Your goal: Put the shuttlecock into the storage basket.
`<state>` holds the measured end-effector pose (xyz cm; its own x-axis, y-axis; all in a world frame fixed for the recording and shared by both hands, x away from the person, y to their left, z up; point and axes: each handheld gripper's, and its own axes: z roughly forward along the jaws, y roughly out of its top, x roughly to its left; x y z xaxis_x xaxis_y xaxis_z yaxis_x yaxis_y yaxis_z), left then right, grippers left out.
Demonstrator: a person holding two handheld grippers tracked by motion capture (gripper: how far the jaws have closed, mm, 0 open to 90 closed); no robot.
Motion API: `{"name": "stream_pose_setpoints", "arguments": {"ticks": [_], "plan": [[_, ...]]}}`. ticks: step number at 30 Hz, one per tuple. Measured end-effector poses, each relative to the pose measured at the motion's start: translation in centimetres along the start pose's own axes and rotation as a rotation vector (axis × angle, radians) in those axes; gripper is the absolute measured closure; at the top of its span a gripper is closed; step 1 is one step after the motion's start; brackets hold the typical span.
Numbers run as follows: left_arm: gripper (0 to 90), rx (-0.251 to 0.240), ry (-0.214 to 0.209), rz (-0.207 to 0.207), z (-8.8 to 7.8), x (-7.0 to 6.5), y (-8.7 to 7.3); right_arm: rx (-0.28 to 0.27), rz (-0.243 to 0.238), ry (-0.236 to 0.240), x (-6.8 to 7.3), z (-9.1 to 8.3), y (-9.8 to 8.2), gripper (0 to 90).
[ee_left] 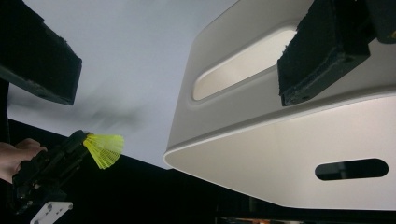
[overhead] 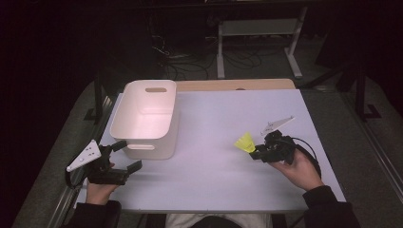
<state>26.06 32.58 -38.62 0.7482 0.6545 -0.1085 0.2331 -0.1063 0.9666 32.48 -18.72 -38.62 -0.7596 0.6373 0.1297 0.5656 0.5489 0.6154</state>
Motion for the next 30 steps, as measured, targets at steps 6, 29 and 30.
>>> {"name": "stream_pose_setpoints", "arguments": {"ticks": [6, 29, 30], "plan": [[0.0, -0.001, 0.0, -0.001, 0.0, 0.0, 0.0, -0.004, -0.006, 0.007, 0.0, -0.3, 0.5, 63.2], [0.0, -0.001, 0.001, -0.001, 0.0, 0.0, 0.0, -0.023, -0.05, 0.004, 0.4, -2.0, 3.2, 63.2], [0.0, -0.001, 0.0, -0.001, 0.0, 0.0, 0.0, -0.025, -0.051, 0.005, 0.4, -2.1, 3.3, 63.2]]}}
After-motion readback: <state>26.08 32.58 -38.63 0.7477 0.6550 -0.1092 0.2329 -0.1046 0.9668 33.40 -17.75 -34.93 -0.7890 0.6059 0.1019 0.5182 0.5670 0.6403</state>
